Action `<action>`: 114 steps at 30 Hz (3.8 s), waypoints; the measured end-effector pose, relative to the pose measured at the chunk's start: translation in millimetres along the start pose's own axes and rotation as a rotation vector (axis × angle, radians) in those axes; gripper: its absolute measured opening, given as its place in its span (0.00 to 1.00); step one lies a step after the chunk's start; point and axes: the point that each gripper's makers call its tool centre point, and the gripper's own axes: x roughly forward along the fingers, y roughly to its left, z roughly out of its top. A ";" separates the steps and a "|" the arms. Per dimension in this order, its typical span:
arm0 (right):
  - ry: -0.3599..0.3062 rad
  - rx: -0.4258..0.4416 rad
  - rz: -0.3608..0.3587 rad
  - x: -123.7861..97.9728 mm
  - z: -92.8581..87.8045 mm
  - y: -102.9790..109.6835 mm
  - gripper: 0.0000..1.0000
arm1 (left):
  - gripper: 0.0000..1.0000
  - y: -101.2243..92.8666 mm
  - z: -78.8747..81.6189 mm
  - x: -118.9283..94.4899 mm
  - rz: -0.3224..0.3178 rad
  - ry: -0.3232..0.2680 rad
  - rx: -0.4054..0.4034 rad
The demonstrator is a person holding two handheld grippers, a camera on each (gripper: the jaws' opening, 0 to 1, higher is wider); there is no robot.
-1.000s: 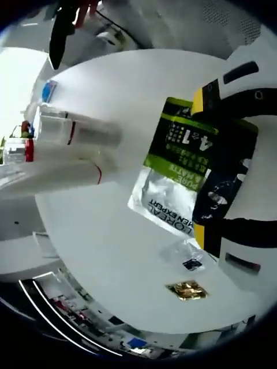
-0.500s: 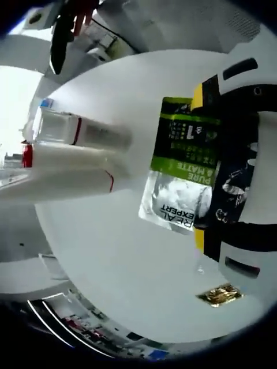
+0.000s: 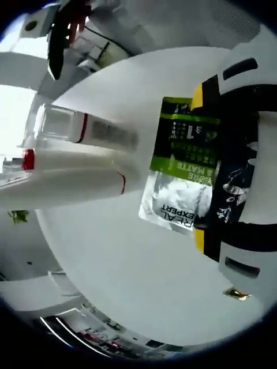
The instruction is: Arrange the skincare products in the storage area until every visible bottle or jar stands upright without overlapping.
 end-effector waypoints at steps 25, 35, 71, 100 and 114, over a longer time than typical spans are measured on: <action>0.021 -0.040 0.016 0.1 -2.3 5.2 0.99 | 0.88 4.5 -2.9 -29.7 0.066 -0.027 -0.148; 0.031 -0.061 0.034 1.1 -4.0 11.2 0.99 | 0.95 -6.1 -22.5 -60.9 0.116 -0.063 -0.272; 0.070 -0.124 0.017 4.6 -10.7 7.0 0.99 | 0.97 -65.6 -122.0 -167.6 0.339 -0.265 -0.728; 0.078 -0.120 0.007 3.7 -14.9 5.6 0.99 | 0.97 -71.5 -132.1 -160.1 0.356 -0.192 -0.789; 0.086 -0.103 0.015 4.1 -15.6 8.7 0.99 | 0.97 -47.1 -99.4 -138.6 0.332 -0.229 -0.834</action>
